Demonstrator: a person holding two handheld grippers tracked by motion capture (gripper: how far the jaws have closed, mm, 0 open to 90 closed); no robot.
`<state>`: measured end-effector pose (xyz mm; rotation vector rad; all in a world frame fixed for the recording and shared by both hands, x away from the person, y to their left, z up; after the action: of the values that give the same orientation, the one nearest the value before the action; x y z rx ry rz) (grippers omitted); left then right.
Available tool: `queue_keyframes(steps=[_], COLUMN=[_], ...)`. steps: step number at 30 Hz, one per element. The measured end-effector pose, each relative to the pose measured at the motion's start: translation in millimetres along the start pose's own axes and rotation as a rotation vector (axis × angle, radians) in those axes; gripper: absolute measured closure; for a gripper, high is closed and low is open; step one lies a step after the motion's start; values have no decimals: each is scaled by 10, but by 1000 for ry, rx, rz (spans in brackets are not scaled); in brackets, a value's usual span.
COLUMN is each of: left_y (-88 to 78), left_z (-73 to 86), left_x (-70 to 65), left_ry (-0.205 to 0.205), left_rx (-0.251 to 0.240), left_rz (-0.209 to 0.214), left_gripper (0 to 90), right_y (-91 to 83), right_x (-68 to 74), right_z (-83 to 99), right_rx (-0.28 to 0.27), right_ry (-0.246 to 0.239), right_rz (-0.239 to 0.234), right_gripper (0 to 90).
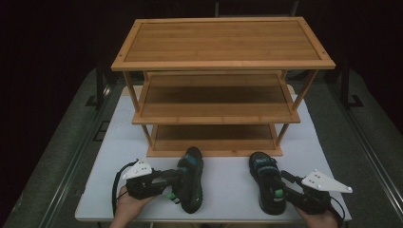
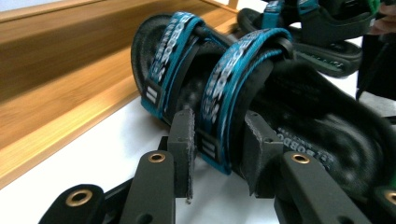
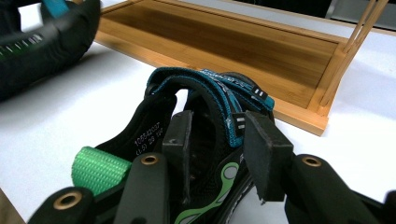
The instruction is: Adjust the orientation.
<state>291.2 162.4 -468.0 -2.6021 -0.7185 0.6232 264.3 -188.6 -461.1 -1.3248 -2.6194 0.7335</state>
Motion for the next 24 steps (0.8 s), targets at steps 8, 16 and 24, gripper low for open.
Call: queue_keyframes(steps=[8,16,24], left_y=[189,316,371], left_z=[-106,-144,-135], left_x=[-114,-202,-275], left_ry=[3,11,3], left_rx=[-22,-22,14], left_rz=[36,40,40], left_gripper=[632,613,426], right_y=[-6,-8,-13], right_x=[-7,-15,-27], right_z=[6,8,0], right_rx=[-1,-1,10], right_ry=[2,4,4], right_rz=[0,1,1], right_gripper=[620,602,558])
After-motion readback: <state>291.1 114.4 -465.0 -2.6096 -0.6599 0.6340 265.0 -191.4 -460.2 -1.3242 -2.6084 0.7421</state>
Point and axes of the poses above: each handheld gripper's, and its own axes: y roughly forward along the jaws, z roughly out of its underside, x roughly to its left, the point moved 9 cm from there along y, roughly forward along the jaws, and after that the axes turned 10 degrees about -y, right-handed, at the moved point
